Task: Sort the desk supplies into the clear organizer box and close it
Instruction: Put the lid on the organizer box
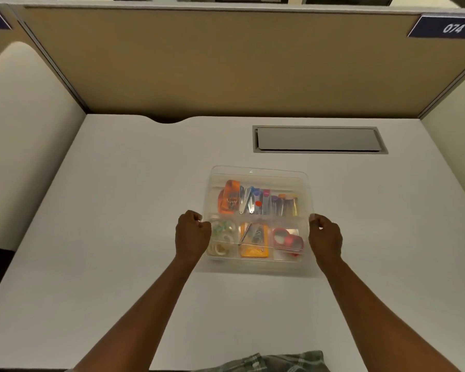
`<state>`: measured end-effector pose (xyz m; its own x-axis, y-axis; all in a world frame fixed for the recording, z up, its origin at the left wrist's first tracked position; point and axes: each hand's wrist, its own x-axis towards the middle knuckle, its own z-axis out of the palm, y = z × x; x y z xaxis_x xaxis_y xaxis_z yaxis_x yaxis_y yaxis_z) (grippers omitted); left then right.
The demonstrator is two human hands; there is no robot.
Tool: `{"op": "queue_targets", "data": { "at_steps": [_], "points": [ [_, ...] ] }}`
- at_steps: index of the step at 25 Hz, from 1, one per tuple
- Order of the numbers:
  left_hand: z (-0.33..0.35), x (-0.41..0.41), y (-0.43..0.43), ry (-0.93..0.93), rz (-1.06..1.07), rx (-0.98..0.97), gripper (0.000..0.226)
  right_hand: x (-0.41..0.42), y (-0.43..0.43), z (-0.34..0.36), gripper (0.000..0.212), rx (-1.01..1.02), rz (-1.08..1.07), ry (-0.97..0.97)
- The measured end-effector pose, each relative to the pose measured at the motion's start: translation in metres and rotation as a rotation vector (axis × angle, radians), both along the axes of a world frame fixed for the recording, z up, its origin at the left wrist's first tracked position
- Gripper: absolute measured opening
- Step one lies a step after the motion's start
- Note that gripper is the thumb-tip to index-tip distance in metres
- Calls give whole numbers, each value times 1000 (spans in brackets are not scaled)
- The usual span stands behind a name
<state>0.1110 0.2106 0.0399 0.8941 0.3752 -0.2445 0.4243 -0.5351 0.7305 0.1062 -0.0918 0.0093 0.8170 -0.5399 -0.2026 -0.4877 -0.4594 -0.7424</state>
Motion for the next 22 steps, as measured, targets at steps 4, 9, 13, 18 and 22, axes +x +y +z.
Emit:
{"op": "queue_targets", "data": {
  "at_steps": [4, 9, 13, 18, 22],
  "points": [
    [-12, -14, 1, 54, 9, 64, 24, -6, -1, -1, 36, -35, 92, 89],
    [-20, -23, 4, 122, -21, 72, 29, -13, -4, -1, 39, 2, 123, 146],
    [-20, -22, 6, 176, -28, 63, 32, -17, -8, -2, 36, 109, 77, 130],
    [-17, -20, 11, 240, 8, 8, 25, -20, -16, 2, 23, 255, 26, 185],
    [-13, -21, 20, 351, 28, -199, 13, -28, -30, 12, 12, 415, 99, 320]
  ]
}}
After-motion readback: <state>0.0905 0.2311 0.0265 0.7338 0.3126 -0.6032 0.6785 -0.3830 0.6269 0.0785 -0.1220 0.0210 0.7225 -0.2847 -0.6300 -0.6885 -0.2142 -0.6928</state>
